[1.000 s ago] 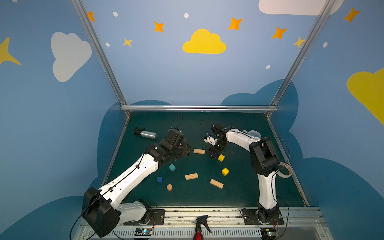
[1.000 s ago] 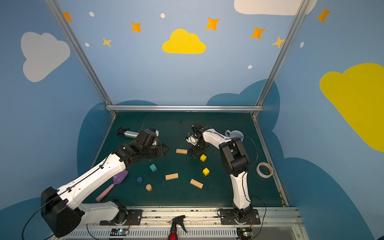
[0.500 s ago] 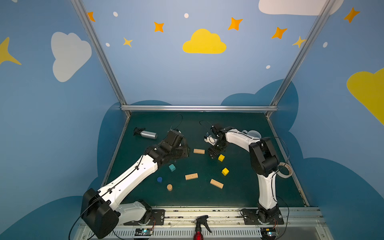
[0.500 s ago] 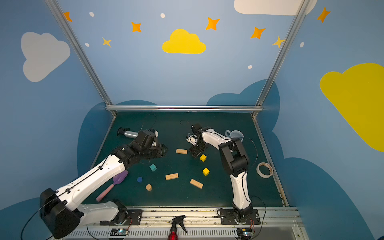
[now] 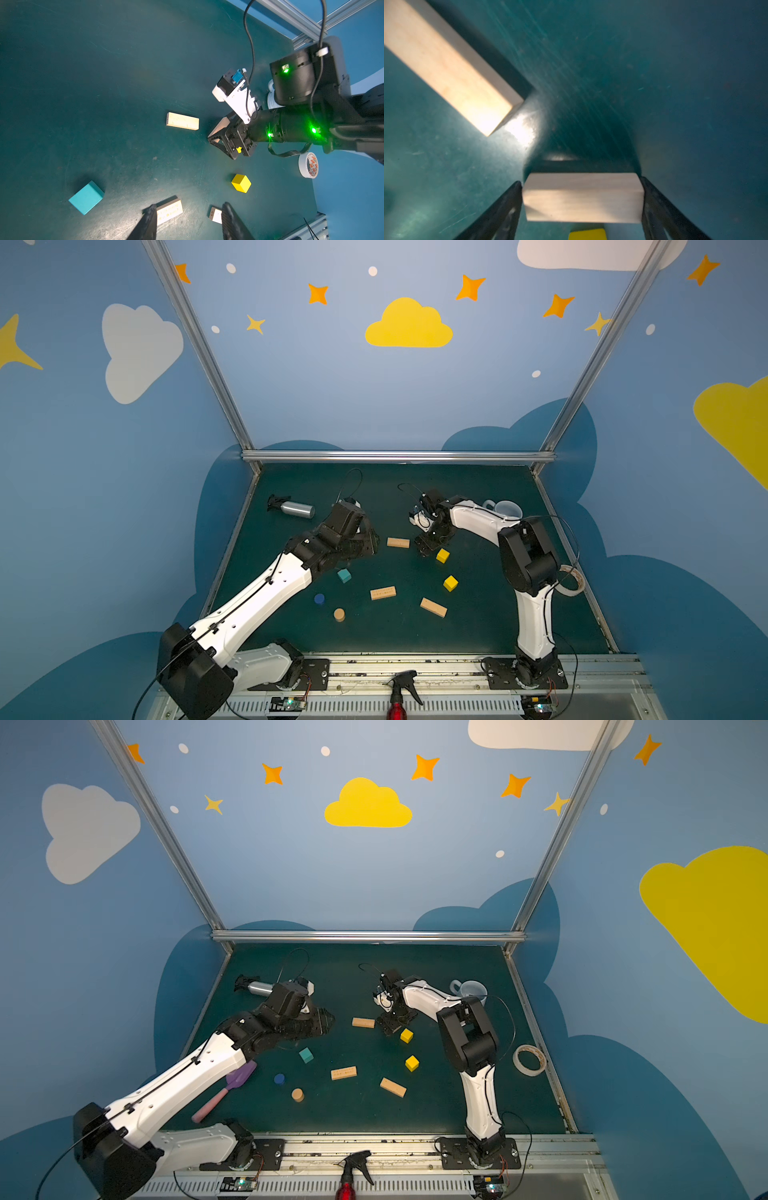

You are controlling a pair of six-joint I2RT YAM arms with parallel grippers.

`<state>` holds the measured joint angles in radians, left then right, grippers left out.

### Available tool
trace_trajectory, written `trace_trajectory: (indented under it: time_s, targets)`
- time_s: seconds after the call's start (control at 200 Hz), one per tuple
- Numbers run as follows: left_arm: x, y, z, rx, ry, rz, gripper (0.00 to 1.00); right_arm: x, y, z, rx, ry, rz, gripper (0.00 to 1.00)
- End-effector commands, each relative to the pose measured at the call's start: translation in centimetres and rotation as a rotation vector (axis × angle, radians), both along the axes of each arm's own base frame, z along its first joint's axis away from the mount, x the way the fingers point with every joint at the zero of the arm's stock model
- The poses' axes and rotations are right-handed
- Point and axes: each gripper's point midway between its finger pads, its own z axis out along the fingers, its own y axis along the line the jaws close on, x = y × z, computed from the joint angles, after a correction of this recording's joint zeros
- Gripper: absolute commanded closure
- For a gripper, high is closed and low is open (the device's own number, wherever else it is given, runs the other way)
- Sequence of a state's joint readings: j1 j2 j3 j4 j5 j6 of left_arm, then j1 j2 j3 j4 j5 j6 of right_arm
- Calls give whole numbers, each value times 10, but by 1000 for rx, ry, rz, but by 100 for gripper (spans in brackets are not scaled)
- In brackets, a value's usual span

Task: Build the wood block tower

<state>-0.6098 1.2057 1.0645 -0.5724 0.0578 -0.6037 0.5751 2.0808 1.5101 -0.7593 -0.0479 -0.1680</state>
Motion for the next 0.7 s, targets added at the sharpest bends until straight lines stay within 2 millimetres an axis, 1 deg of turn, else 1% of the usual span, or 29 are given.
trace_trajectory:
  time_s: [0.0,0.295,0.476,0.621,0.696]
  targets:
    - [-2,4,1,2,-15,13,49,-37,-15,-17,-67,138,1,13]
    - [-4,8,3,2,-29,26,49,-38,-12,-16,-89,144,-31,15]
    - [-5,9,5,1,-34,23,49,-43,-9,-16,-130,162,-78,26]
    - [-7,11,6,1,-44,25,49,-46,-6,-13,-145,164,-135,27]
    - [-7,13,6,0,-48,27,49,-48,0,-11,-135,170,-167,27]
